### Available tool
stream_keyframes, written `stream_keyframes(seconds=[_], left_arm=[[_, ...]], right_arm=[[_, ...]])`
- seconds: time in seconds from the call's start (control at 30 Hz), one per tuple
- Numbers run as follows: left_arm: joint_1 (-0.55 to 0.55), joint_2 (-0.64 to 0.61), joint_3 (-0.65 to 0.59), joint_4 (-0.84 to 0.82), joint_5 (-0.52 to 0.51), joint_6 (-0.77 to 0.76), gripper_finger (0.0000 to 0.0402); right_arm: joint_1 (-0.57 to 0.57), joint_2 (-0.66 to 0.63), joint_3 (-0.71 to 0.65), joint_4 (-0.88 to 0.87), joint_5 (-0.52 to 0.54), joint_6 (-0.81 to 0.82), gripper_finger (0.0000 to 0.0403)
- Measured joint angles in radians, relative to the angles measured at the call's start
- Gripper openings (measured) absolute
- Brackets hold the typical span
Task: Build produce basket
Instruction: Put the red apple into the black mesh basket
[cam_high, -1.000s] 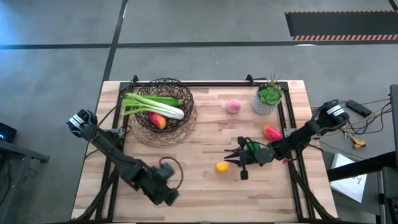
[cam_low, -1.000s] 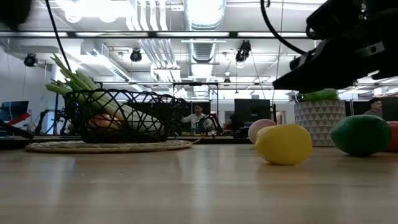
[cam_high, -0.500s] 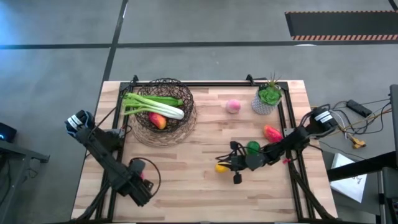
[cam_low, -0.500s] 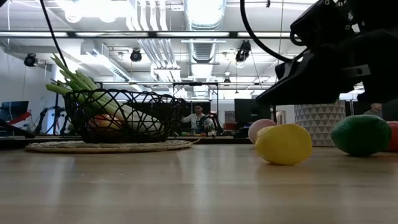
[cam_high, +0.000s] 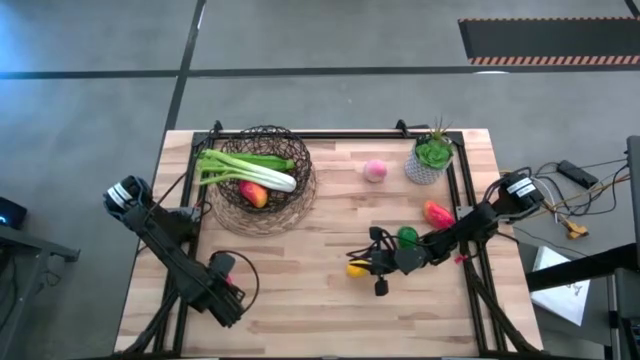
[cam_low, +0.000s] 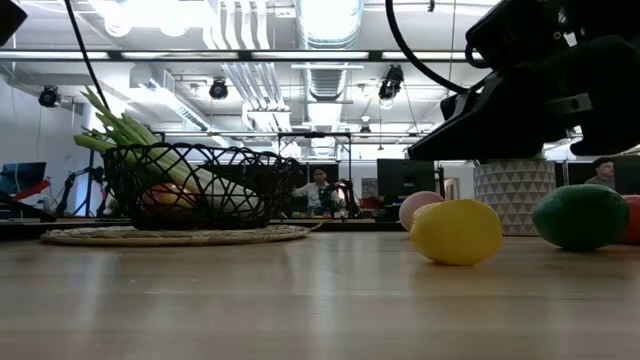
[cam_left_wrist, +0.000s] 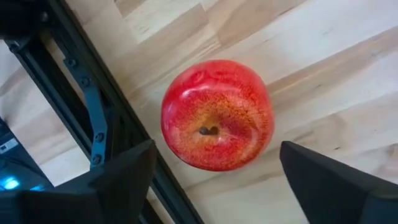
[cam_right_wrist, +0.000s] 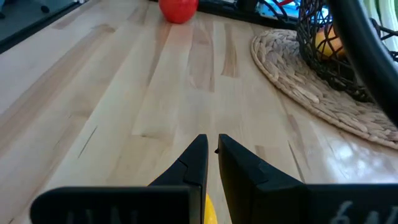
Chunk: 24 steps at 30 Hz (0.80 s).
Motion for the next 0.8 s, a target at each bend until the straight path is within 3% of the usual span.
stream_keyframes(seconds=[0.33, 0.8], left_arm=[[0.0, -0.003, -0.011, 0.0, -0.014, 0.0, 0.0212], [0.0, -0.005, -0.07, 0.031, -0.015, 0.009, 0.0137]], right_arm=[[0.0, 0.0, 0.012, 0.0, 0.0, -0.006, 0.0029], [0.0, 0.0, 0.012, -0.001, 0.0, -0.006, 0.0029]])
